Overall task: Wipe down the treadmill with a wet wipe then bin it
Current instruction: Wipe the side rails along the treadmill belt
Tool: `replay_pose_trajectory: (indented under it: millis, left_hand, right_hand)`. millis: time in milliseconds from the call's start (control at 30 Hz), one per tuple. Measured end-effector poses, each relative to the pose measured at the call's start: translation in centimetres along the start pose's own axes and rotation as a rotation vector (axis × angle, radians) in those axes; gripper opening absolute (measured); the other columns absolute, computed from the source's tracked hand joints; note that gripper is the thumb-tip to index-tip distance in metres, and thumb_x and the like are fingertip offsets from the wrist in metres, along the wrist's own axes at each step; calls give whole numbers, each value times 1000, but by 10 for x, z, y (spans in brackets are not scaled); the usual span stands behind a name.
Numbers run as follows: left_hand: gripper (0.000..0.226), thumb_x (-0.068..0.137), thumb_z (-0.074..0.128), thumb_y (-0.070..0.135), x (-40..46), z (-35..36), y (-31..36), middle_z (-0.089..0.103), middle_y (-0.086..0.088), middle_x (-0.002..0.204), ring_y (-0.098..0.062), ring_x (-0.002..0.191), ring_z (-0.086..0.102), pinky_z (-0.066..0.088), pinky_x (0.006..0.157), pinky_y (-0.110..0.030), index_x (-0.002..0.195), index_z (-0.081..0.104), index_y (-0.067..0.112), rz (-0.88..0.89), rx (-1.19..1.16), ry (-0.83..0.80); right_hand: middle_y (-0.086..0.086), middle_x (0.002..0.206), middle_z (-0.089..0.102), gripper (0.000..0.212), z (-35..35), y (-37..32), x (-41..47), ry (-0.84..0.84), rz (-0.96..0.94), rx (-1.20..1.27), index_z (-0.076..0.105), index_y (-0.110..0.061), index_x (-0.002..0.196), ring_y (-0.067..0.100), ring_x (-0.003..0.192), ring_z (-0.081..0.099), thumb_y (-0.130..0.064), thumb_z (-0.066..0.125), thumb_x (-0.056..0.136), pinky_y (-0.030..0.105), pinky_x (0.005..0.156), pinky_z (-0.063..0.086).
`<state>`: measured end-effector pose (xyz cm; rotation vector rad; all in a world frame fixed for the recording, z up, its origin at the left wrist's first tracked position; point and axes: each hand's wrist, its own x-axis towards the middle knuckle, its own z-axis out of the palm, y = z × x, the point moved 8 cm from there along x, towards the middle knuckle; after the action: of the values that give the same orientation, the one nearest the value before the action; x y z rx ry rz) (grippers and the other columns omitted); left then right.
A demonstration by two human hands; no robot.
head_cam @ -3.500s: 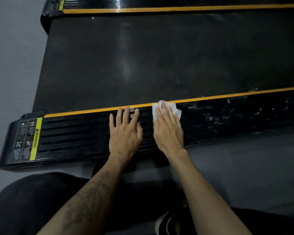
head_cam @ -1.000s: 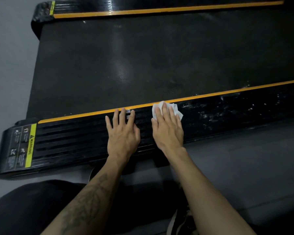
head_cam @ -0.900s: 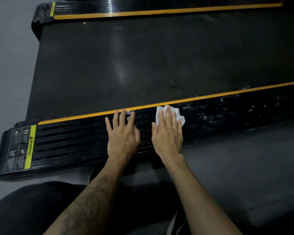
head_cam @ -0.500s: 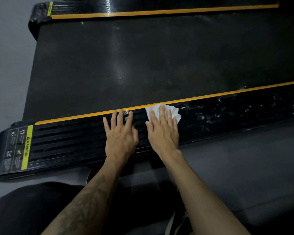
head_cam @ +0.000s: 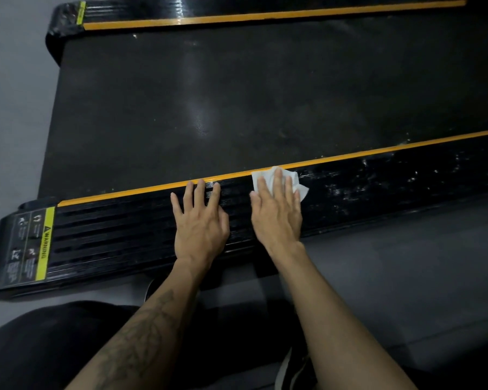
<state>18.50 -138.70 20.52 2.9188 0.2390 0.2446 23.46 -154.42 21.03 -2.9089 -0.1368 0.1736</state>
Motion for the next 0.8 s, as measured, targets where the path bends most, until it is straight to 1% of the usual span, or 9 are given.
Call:
replay_pose_trajectory:
  millis: [100,133,200,267,367,500,567,667,800]
  left_hand:
    - [60,98,31,37,-1,0,0,41,-19,158,-37,151,30,20,121,-68,152,47,16,-1,-1,3]
    - [60,98,31,37,-1,0,0,41,-18,158,-37,151,30,20,121,-68,152,46,16,0,-6,2]
    - [60,98,31,37,0,0,1,41,-18,159,-36,151,29,19,121,-67,153,46,17,-1,-9,1]
    - [60,98,30,37,1,1,0,40,-18,159,-36,152,28,19,122,-67,153,45,17,-3,-9,-8]
    - [61,98,29,37,0,1,0,39,-17,159,-36,152,27,18,122,-67,153,45,17,-6,-15,-11]
    - [60,98,30,36,0,-1,2,41,-18,158,-37,151,30,19,121,-67,152,46,16,0,-21,10]
    - [60,98,30,36,0,-1,2,42,-18,158,-37,151,30,19,121,-67,152,46,16,-2,-26,5]
    - [61,98,29,36,-1,-1,1,41,-18,158,-37,151,29,19,121,-67,152,46,16,0,-24,3]
    - [62,98,28,37,0,-1,2,40,-18,158,-37,151,29,18,122,-67,153,45,16,2,-25,1]
  right_hand:
    - [7,172,5,55,4,-14,-7,8,-129,1,26,-31,162,29,159,4,-47,31,110,49,127,7]
    - [5,172,5,54,4,-8,-6,4,-127,7,25,-32,162,27,159,4,-47,31,110,48,128,7]
    - [4,172,3,55,0,10,-1,17,-44,4,23,-31,162,24,159,2,-47,27,110,47,128,6]
    - [6,172,5,60,-1,15,-4,46,10,-28,22,-24,163,26,159,4,-49,19,108,47,128,9]
    - [8,171,8,71,6,-2,-24,56,-74,-22,22,-16,163,27,159,7,-53,8,104,47,128,12]
    - [1,171,9,73,10,2,-33,42,-223,-2,21,-16,163,20,158,5,-54,12,101,42,129,10]
    - [0,171,10,70,5,14,-33,86,-192,-7,23,-16,163,18,158,6,-52,13,103,42,129,12]
    - [5,171,12,70,7,15,-45,136,-73,13,22,-11,162,22,158,8,-50,15,105,42,129,14]
    - [4,170,16,69,15,0,-50,103,-212,37,26,-13,162,22,158,11,-51,21,104,42,128,15]
